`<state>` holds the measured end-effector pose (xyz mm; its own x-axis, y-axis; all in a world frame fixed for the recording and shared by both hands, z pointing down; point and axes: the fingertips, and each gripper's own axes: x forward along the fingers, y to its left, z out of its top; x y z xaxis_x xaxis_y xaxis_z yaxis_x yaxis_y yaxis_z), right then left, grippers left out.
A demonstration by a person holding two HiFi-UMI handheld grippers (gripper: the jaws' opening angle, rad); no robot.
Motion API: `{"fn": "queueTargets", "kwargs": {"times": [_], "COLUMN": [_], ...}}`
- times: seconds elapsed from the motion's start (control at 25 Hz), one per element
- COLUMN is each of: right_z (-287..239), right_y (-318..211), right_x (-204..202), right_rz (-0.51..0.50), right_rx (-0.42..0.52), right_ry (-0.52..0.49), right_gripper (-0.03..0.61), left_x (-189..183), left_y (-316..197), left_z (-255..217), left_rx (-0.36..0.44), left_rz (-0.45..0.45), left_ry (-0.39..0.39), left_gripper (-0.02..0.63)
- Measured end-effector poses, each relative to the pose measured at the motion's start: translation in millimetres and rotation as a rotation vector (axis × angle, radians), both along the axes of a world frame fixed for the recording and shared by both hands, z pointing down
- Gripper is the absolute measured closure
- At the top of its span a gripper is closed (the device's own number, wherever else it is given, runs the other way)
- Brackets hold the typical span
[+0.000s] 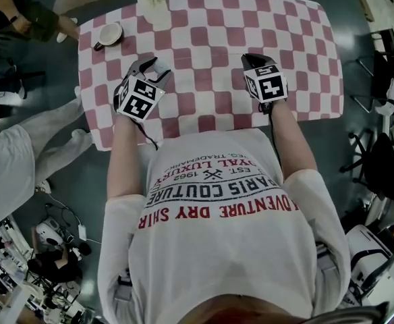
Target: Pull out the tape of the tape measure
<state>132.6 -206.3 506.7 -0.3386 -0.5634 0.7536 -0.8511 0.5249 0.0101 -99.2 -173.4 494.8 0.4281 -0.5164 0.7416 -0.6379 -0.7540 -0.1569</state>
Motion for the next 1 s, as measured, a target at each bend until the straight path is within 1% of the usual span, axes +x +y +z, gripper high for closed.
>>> {"fn": "queueTargets", "kwargs": {"times": [0.08,0.16,0.2,0.24,0.32,0.36,0.4,0.52,0.72,0.84,0.92,1.0], "right_z": [2,4,4,5,7,7,7,8,13,16,19,20], "right_y": [0,-2,-3,-4,-9,-10,-10,-12,-17,-20,-23,-26], "right_x": [3,8,11,16,31,38,42,51,65,78,89,105], "right_rz": [0.005,0.007,0.011,0.018,0.036,0.042,0.048,0.059,0.074,0.098,0.114,0.134], "right_rx": [-0.002,0.002,0.006,0.012,0.029,0.03,0.025,0.014,0.003,-0.011,-0.008,0.002], "right_ry": [0.003,0.02,0.035,0.058,0.112,0.121,0.111,0.082,0.061,0.047,0.068,0.094], "right_gripper": [0.548,0.548,0.548,0.548,0.548,0.548,0.548,0.548,0.548,0.548,0.548,0.548], "left_x": [3,6,6,5,-4,-8,-9,-6,4,13,16,11], "left_y": [-1,-3,-4,-5,-7,-7,-8,-9,-12,-13,-14,-15], "left_z": [1,1,2,3,9,11,12,11,15,16,19,22], "left_rx": [-0.006,-0.009,-0.009,-0.006,0.007,0.011,0.01,-0.004,-0.01,-0.012,-0.019,-0.02], "left_rz": [-0.004,-0.01,-0.013,-0.019,-0.033,-0.038,-0.045,-0.076,-0.1,-0.11,-0.126,-0.152], "left_ry": [0.004,0.025,0.023,0.003,-0.068,-0.091,-0.09,-0.029,0.001,0.009,0.002,-0.021], "left_gripper": [0.382,0.382,0.382,0.382,0.382,0.382,0.382,0.382,0.382,0.383,0.383,0.383]}}
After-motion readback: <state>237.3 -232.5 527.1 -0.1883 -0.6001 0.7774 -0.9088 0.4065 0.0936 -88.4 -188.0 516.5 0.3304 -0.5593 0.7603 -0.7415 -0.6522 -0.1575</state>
